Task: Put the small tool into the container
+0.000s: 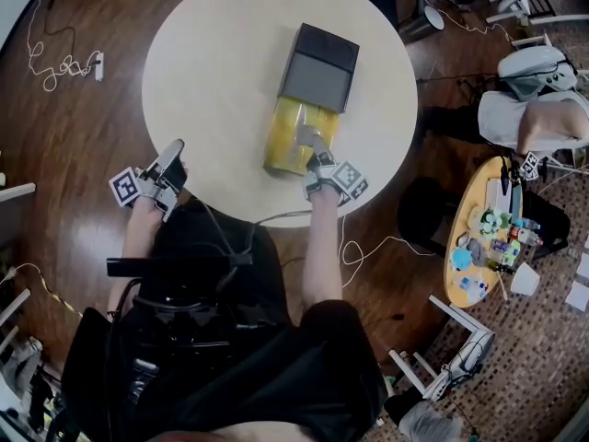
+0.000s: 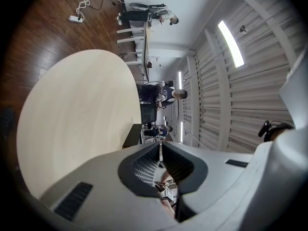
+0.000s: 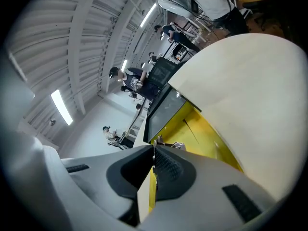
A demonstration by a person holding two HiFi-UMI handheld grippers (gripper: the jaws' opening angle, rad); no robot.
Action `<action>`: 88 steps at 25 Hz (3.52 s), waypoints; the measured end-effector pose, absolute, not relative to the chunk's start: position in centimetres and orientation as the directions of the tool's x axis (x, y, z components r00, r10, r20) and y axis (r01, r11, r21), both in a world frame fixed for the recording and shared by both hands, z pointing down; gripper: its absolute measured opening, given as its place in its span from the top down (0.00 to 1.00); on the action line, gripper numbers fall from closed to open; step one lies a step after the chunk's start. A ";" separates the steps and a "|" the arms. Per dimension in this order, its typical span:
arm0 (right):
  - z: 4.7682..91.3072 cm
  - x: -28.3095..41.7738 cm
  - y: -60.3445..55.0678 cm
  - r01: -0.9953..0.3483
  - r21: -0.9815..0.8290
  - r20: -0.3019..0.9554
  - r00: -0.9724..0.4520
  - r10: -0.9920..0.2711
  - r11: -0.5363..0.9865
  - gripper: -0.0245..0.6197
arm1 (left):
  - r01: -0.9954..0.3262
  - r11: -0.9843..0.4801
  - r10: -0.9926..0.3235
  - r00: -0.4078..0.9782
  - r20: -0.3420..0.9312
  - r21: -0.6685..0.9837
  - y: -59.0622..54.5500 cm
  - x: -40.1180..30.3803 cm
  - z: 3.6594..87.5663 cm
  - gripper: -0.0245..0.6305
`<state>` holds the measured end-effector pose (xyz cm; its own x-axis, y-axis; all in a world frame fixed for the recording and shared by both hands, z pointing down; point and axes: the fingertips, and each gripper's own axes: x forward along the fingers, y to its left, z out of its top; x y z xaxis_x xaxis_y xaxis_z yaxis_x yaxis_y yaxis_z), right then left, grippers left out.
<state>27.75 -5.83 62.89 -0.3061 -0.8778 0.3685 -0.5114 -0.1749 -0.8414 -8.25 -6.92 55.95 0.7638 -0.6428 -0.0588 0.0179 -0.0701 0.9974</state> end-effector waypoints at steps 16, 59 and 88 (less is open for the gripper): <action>66.1 28.0 -6.3 -0.540 -0.811 0.438 -0.307 -0.845 -0.224 0.98 | 0.002 -0.072 -0.643 0.764 -0.048 0.997 -6.7 -8.1 56.0 0.93; 67.7 24.6 -7.1 -0.598 -0.773 0.531 -0.427 -0.732 -0.211 0.97 | 0.001 -0.060 -0.631 0.775 -0.039 0.998 -6.7 -7.8 55.9 0.93; 67.0 22.0 -6.7 -0.706 -0.687 0.629 -0.459 -0.628 -0.172 0.72 | 0.006 -0.046 -0.638 0.769 -0.034 0.999 -6.6 -8.1 56.3 0.93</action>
